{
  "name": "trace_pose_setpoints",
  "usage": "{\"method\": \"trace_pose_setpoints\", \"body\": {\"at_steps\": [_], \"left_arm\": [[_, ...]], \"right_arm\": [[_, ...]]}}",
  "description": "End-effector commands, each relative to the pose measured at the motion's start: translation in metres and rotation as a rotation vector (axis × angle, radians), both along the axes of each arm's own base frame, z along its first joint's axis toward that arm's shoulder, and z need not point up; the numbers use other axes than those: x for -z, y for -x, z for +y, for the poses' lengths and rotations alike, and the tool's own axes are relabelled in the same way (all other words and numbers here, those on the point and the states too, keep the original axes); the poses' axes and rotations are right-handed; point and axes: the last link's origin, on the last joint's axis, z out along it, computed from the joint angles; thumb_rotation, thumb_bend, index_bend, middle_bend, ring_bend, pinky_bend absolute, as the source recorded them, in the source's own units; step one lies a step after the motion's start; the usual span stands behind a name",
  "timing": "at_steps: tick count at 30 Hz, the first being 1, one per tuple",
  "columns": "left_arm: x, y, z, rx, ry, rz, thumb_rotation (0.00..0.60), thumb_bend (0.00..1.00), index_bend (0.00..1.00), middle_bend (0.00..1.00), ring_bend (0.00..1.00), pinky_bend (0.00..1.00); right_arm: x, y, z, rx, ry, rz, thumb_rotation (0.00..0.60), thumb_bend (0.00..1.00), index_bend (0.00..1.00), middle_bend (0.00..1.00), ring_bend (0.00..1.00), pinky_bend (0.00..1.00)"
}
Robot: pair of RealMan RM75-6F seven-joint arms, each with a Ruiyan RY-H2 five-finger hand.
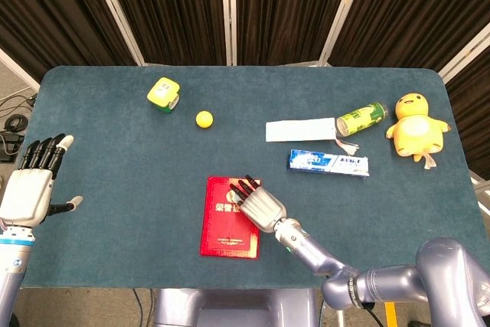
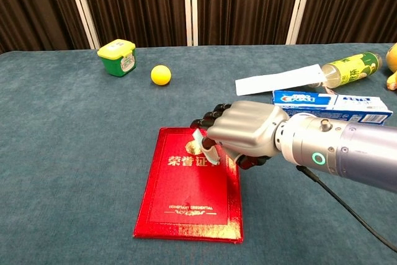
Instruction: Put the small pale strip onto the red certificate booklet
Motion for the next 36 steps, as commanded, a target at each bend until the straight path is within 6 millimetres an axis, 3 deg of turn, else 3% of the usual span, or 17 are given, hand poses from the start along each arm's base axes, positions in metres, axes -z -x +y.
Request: {"method": "trace_pose_setpoints", "body": {"at_steps": [1, 10, 19, 26, 30, 33, 36], "left_arm": [[0.000, 0.000, 0.000, 0.000, 0.000, 0.000, 0.600, 0.00, 0.00, 0.00, 0.00, 0.00], [0.000, 0.000, 0.000, -0.001, 0.000, -0.001, 0.600, 0.00, 0.00, 0.00, 0.00, 0.00], [0.000, 0.001, 0.000, -0.003, 0.002, -0.003, 0.600, 0.00, 0.00, 0.00, 0.00, 0.00], [-0.001, 0.001, 0.000, -0.005, 0.002, -0.006, 0.600, 0.00, 0.00, 0.00, 0.00, 0.00], [-0.003, 0.002, -0.001, -0.008, 0.000, -0.012, 0.600, 0.00, 0.00, 0.00, 0.00, 0.00], [-0.005, 0.003, -0.004, -0.006, 0.000, -0.016, 0.600, 0.00, 0.00, 0.00, 0.00, 0.00], [-0.005, 0.003, -0.009, 0.002, 0.004, -0.015, 0.600, 0.00, 0.00, 0.00, 0.00, 0.00]], "right_arm": [[0.002, -0.001, 0.003, -0.006, -0.009, 0.001, 0.600, 0.94, 0.40, 0.00, 0.00, 0.00], [0.003, -0.007, 0.008, -0.031, -0.013, -0.006, 0.600, 0.94, 0.40, 0.00, 0.00, 0.00], [-0.012, -0.012, -0.001, -0.021, 0.026, -0.041, 0.600, 0.94, 0.40, 0.00, 0.00, 0.00], [-0.042, -0.015, -0.005, -0.026, 0.073, -0.100, 0.600, 0.94, 0.40, 0.00, 0.00, 0.00], [-0.079, -0.003, -0.005, -0.015, 0.130, -0.160, 0.600, 0.92, 0.36, 0.00, 0.00, 0.00], [-0.113, 0.019, 0.002, 0.027, 0.190, -0.236, 0.600, 0.79, 0.26, 0.00, 0.00, 0.00], [-0.140, 0.043, 0.014, 0.074, 0.234, -0.318, 0.600, 0.49, 0.16, 0.00, 0.00, 0.00]]}}
